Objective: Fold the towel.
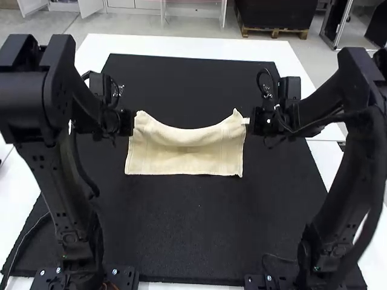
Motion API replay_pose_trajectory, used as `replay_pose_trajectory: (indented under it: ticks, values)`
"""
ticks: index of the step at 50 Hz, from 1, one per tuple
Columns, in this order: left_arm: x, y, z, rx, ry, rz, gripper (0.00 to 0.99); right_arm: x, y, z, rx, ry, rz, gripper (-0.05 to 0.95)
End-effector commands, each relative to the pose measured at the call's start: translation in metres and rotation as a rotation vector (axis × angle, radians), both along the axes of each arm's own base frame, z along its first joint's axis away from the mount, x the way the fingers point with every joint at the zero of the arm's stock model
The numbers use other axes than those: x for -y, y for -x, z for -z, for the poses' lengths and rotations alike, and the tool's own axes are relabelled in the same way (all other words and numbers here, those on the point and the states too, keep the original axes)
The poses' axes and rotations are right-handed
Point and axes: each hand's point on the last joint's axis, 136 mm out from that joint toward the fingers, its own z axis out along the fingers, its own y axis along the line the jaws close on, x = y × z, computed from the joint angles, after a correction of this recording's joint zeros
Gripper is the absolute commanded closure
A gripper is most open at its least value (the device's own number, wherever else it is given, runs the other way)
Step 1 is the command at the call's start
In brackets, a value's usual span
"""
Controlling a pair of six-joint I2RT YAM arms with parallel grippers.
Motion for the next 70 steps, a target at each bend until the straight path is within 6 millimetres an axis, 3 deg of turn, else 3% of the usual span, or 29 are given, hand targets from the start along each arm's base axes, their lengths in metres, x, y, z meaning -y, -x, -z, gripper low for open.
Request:
replay_pose_trajectory:
  ticks: [1, 31, 40, 54, 63, 68, 70]
  values:
    - [-0.002, 0.004, -0.016, 0.039, -0.017, 0.012, 0.977, 0.003, 0.006, -0.013, 0.024, -0.018, -0.005, 0.92]
    - [-0.001, 0.058, -0.02, 0.009, -0.037, 0.002, 0.977, 0.006, 0.057, 0.007, -0.062, -0.011, -0.012, 0.92]
    - [-0.005, 0.069, -0.006, -0.002, -0.066, -0.022, 0.977, 0.007, 0.067, 0.018, -0.087, -0.005, -0.013, 0.92]
    - [-0.01, 0.076, 0.015, 0.004, -0.093, -0.051, 0.977, 0.008, 0.07, 0.034, -0.117, 0.013, -0.023, 0.92]
    - [-0.015, 0.07, 0.016, 0.025, -0.107, -0.07, 0.974, 0.009, 0.068, 0.042, -0.11, 0.032, -0.023, 0.89]
    - [-0.016, 0.067, 0.016, 0.037, -0.115, -0.076, 0.82, 0.009, 0.068, 0.048, -0.116, 0.041, -0.025, 0.85]
    - [-0.017, 0.066, 0.016, 0.042, -0.117, -0.079, 0.748, 0.011, 0.068, 0.05, -0.117, 0.047, -0.019, 0.77]
